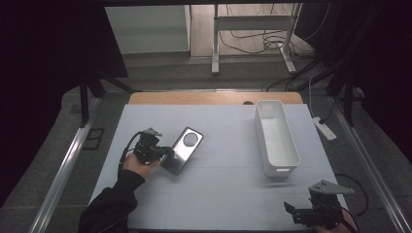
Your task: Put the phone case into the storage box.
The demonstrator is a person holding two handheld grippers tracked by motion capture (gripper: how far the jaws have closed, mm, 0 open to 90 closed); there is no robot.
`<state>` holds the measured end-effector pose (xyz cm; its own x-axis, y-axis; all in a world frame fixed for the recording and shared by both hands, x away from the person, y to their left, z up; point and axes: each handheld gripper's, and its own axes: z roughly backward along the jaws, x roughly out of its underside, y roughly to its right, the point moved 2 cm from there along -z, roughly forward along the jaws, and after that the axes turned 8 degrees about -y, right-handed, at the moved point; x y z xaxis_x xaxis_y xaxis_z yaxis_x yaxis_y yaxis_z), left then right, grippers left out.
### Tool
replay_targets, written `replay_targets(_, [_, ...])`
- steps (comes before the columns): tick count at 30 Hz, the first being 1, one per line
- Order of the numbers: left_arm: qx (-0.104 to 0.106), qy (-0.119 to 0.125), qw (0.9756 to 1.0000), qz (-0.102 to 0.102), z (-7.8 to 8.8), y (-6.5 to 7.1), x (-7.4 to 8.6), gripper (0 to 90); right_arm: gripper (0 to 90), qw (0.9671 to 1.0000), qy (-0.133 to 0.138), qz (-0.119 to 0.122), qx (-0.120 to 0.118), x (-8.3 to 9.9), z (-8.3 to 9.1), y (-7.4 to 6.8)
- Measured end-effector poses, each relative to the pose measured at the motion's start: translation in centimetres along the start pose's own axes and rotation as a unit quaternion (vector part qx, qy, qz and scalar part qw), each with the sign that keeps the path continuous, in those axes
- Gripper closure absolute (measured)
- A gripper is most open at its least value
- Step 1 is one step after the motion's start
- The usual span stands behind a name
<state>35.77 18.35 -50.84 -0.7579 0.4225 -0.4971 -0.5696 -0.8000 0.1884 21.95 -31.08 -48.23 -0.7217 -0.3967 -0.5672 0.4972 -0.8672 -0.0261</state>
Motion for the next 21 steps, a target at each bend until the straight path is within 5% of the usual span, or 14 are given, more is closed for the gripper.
replay_targets(8, [0.009, 0.054, 0.9985, -0.009, 1.5, 1.1, 0.9, 89.3, 0.4, 1.0000, 0.001, -0.004, -0.003, 0.0, 0.0, 0.1])
replay_targets(21, [-0.002, 0.099, 0.9948, -0.022, 2.6, 3.0, 2.8, 89.3, 0.0, 0.9998, 0.009, -0.012, -0.015, 0.0, 0.2, 0.3])
